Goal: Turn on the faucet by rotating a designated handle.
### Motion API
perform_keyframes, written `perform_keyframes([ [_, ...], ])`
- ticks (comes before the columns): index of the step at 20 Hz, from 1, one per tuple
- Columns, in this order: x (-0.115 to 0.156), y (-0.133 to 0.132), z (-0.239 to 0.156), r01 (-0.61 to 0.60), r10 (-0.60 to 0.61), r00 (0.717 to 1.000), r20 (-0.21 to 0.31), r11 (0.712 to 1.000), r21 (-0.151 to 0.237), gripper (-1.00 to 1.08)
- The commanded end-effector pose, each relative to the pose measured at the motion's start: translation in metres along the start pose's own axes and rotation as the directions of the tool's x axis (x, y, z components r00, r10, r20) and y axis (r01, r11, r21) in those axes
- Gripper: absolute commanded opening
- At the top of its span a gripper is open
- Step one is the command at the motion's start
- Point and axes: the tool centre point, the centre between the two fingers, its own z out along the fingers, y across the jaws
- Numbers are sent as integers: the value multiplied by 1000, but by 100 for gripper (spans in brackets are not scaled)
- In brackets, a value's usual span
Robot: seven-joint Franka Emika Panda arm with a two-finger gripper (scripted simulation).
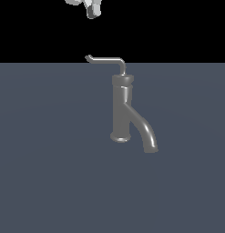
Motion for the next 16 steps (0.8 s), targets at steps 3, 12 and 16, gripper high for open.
perform_keyframes([
  [3,10,-19,17,-106,106,994,5,994,7,-100],
  [12,26,-55,54,-307,306,952,22,952,17,-100],
  [16,30,-67,68,-374,374,927,31,927,20,-100],
])
